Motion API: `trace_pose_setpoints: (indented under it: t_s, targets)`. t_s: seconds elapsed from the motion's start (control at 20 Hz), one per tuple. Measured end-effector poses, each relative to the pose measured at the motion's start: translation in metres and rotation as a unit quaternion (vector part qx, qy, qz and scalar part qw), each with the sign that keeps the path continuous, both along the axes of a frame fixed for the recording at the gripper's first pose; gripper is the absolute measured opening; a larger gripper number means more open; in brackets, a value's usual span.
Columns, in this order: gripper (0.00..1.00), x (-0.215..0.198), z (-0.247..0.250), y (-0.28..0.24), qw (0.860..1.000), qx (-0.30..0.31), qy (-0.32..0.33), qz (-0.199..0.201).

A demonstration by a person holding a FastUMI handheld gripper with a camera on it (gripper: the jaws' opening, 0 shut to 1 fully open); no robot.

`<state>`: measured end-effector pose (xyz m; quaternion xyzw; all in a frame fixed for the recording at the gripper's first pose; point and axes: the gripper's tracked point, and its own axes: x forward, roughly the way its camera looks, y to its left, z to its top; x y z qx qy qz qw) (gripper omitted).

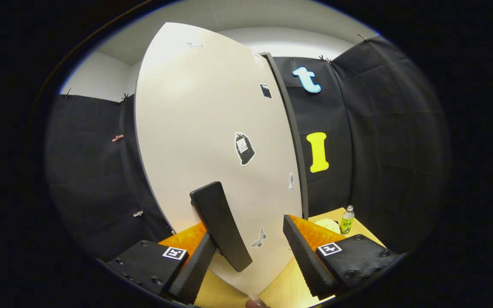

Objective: Open the shoe cabinet door, grab the shoes and put them into the shoe cabinet, then close the shoe cabinet door.

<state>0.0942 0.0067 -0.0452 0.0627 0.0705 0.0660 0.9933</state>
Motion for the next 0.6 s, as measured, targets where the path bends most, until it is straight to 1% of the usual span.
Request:
trace_pose_setpoints:
  t_s: [0.05,0.15,0.25,0.45,0.6]
  targets:
    - [0.95,0.002,0.002,0.014,1.000,-0.007,-0.009,0.003]
    - [0.95,0.006,0.004,0.052,0.999,-0.011,-0.025,0.024]
    - [0.97,0.015,0.001,0.069,0.999,-0.022,-0.032,0.028]
    - [0.97,0.030,-0.017,0.103,0.999,-0.007,0.000,0.049]
    - [0.97,0.033,-0.016,0.114,0.999,-0.013,-0.001,0.053]
